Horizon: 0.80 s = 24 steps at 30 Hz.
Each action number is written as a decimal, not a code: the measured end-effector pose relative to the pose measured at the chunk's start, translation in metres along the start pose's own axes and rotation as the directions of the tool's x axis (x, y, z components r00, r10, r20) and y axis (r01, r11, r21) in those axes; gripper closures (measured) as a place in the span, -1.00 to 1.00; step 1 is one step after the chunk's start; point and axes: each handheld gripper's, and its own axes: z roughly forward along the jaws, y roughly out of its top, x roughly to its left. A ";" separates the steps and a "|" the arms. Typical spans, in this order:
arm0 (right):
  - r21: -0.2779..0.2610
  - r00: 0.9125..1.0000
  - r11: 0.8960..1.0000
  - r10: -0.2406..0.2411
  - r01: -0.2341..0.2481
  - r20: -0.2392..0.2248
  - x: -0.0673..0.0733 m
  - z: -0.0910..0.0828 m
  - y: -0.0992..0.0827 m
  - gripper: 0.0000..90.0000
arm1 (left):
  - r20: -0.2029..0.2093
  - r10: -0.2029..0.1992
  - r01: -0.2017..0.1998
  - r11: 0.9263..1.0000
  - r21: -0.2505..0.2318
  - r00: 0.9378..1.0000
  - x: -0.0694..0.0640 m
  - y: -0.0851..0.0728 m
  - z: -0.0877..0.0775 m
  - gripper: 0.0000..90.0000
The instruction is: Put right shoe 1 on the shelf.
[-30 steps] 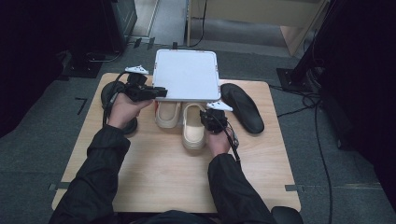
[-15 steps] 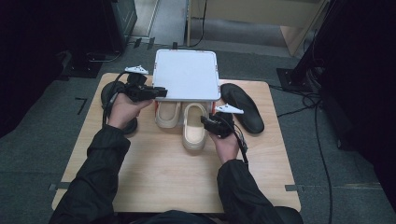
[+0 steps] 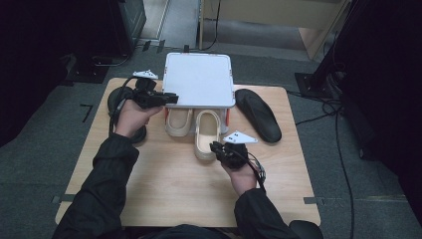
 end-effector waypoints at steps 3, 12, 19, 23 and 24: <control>0.022 0.998 0.999 -0.030 0.031 -0.049 0.012 0.001 -0.011 0.80 | 0.002 0.004 -0.004 1.000 -0.001 1.000 0.001 0.000 0.000 0.72; 0.128 0.994 0.987 -0.085 0.093 -0.061 0.018 0.024 -0.038 1.00 | 0.004 -0.003 0.003 1.000 -0.003 1.000 0.001 0.000 0.000 0.73; 0.089 0.994 0.990 -0.104 0.107 -0.032 0.010 0.028 -0.027 1.00 | 0.010 -0.009 0.009 1.000 -0.004 1.000 0.002 0.000 0.000 0.73; 0.091 0.993 0.989 -0.119 0.120 -0.015 0.005 0.035 -0.017 1.00 | 0.005 -0.010 0.010 1.000 -0.003 1.000 0.001 0.000 0.000 0.73; 0.089 0.992 0.988 -0.127 0.129 -0.018 0.003 0.038 -0.016 1.00 | 0.003 -0.009 0.009 1.000 -0.004 1.000 0.001 0.000 0.000 0.73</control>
